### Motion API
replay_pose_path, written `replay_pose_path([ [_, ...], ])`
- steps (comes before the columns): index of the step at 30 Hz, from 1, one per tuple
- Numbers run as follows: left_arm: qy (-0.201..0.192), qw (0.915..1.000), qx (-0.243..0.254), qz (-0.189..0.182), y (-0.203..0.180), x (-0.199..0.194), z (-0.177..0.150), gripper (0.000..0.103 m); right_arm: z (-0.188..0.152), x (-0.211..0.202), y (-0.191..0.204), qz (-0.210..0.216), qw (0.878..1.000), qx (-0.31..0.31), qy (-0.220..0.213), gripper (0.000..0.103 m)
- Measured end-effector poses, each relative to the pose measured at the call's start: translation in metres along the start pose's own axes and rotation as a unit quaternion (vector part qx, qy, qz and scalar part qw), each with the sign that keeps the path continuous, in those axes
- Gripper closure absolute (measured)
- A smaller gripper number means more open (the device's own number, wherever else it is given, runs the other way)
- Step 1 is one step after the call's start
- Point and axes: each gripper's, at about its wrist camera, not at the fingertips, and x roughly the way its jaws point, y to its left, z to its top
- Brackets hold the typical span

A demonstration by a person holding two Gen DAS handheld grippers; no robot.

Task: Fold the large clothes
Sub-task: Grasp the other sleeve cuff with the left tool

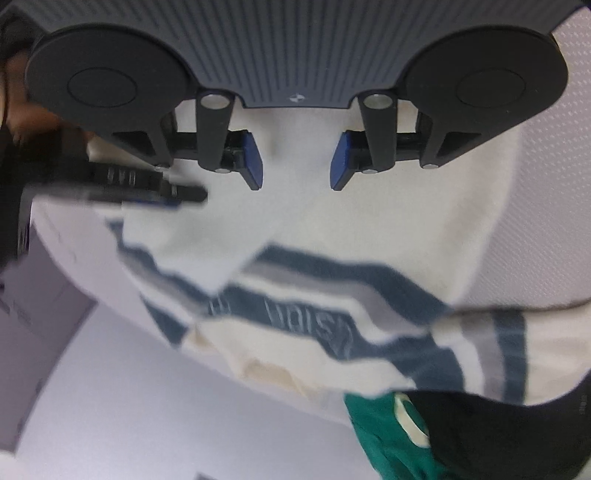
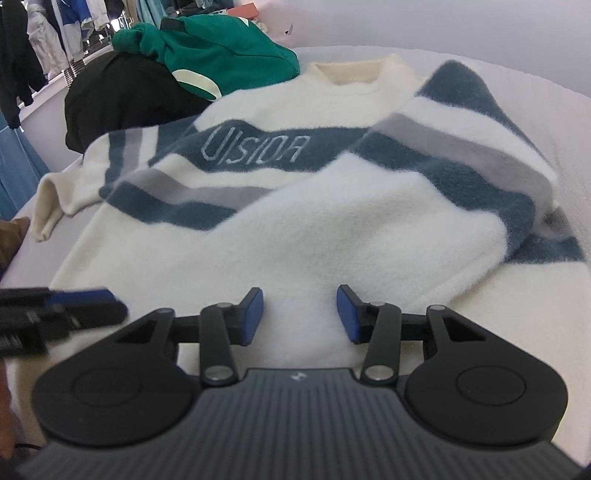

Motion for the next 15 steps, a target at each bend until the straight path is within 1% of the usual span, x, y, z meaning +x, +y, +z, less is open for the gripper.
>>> replay_pose_path([
  [4,-0.046,0.9977,-0.045,0.022,0.02,-0.014,0.013,0.042,0.0,-0.001,0.002,-0.005,1.0,-0.007,-0.004,0.057],
  [7,-0.072,0.9924,-0.091,0.04,0.042,-0.021,0.024,0.037,-0.001,-0.003,0.002,-0.005,1.0,-0.007,-0.007,0.057],
  [11,-0.1,0.9813,-0.146,0.075,0.075,-0.028,0.042,0.035,-0.001,-0.007,-0.001,-0.003,1.0,0.0,-0.01,0.057],
  [13,-0.107,0.9748,-0.172,0.093,0.095,-0.03,0.051,0.034,-0.001,-0.008,-0.002,-0.002,1.0,0.004,-0.012,0.057],
  [15,-0.109,0.9681,-0.192,0.118,0.116,-0.028,0.06,0.033,-0.001,-0.009,-0.003,0.0,1.0,0.007,-0.013,0.057],
])
